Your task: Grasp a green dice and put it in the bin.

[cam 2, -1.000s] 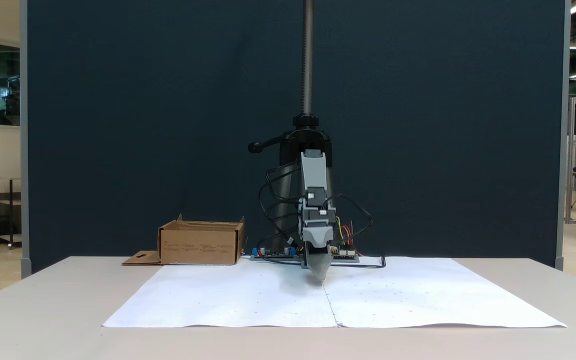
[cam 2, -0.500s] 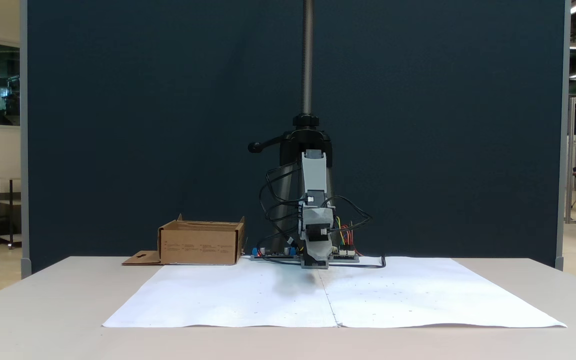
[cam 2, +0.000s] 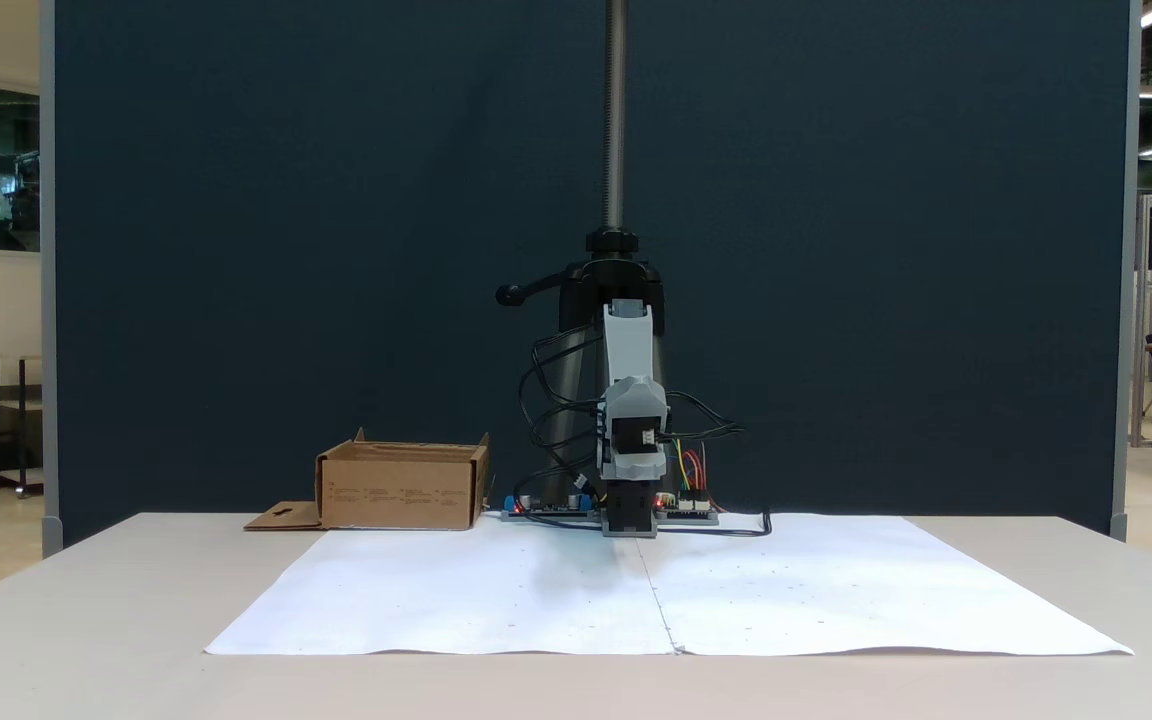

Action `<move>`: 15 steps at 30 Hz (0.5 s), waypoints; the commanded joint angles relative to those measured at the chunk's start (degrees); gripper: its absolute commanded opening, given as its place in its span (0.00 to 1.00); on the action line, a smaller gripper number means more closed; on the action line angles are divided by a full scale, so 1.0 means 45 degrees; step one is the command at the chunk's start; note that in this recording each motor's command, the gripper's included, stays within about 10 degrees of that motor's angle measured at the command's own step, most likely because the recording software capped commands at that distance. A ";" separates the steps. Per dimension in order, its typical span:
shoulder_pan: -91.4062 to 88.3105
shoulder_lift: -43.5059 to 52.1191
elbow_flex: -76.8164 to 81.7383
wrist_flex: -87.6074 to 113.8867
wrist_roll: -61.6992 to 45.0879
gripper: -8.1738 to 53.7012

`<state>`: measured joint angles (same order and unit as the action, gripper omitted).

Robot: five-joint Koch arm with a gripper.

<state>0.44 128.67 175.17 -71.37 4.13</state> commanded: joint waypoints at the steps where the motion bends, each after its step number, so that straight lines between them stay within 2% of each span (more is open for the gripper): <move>1: 0.0137 0.1523 0.0918 -0.1914 -0.0625 0.87; 15: 0.0176 0.1523 0.0918 -0.1934 -0.0547 0.88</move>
<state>0.44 128.67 175.17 -72.86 4.13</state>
